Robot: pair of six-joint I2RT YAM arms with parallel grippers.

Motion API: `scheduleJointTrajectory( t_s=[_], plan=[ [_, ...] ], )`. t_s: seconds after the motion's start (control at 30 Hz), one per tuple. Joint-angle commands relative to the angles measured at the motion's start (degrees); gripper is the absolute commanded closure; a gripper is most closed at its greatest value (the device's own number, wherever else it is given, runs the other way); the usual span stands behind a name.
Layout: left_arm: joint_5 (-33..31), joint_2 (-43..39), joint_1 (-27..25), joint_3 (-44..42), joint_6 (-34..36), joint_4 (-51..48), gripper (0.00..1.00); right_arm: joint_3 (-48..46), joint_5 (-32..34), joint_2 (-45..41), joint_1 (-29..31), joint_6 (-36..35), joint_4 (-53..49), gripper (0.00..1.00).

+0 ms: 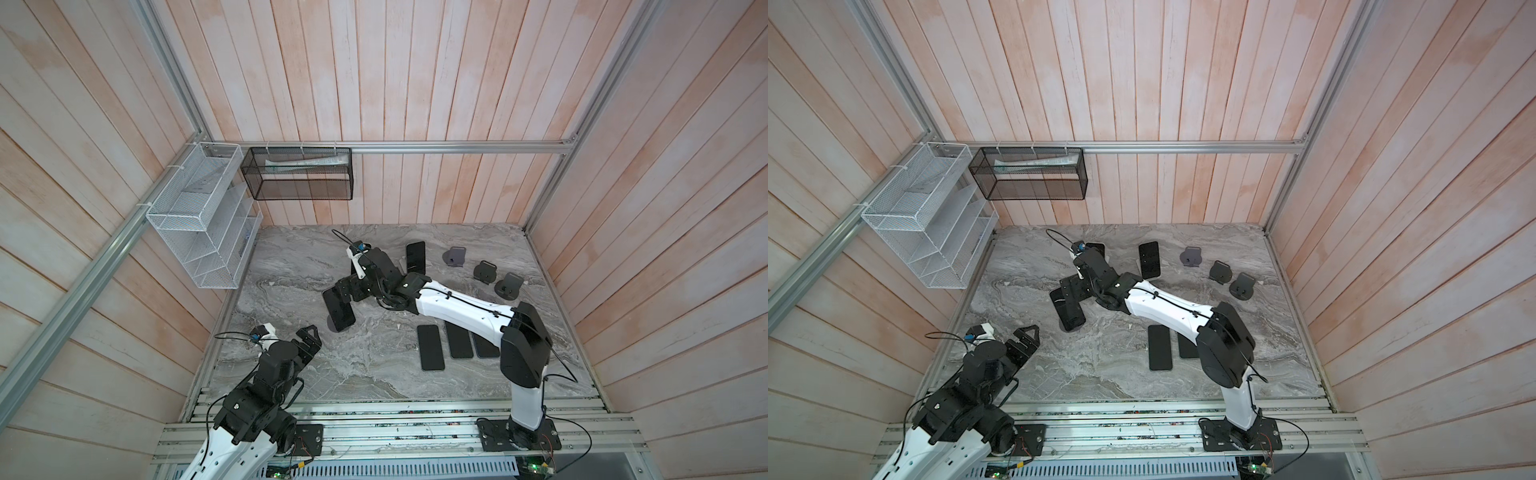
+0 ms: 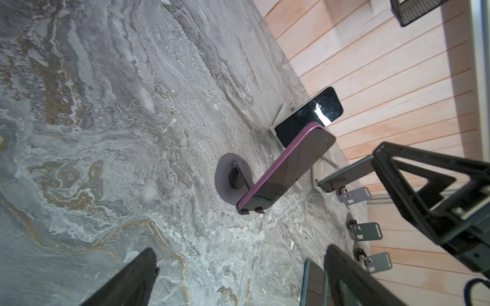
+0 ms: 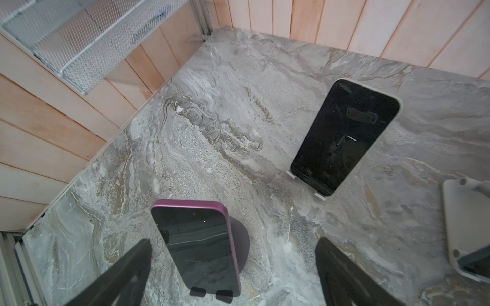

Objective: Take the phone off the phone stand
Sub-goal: 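Move the right gripper across to the purple-edged phone near the left gripper, then close the right gripper on the purple-edged phone and lift it off its stand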

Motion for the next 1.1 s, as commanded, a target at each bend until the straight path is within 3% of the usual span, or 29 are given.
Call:
scheduleJointTrajectory(
  t_s=[0.0,0.37,0.7,1.07],
  plan=[
    [-3.2,1.5,0.2,1.9,-0.3,-1.0,0.0,5.5,1.6,3.6,1.3,-1.8,-4.7,0.02],
    [-2.6,-0.4,0.3,2.5,0.7,-1.8,0.0,17.4,3.0,12.3,3.6,-3.0,-9.6,0.02],
    [-3.1,-2.3,0.3,2.4,2.0,-2.8,0.0,20.8,7.4,15.7,4.2,0.0,-10.0,0.02],
    [-3.4,-4.1,0.3,3.4,1.6,-4.6,0.0,21.3,6.9,17.2,4.6,1.7,-10.0,0.02]
  ],
)
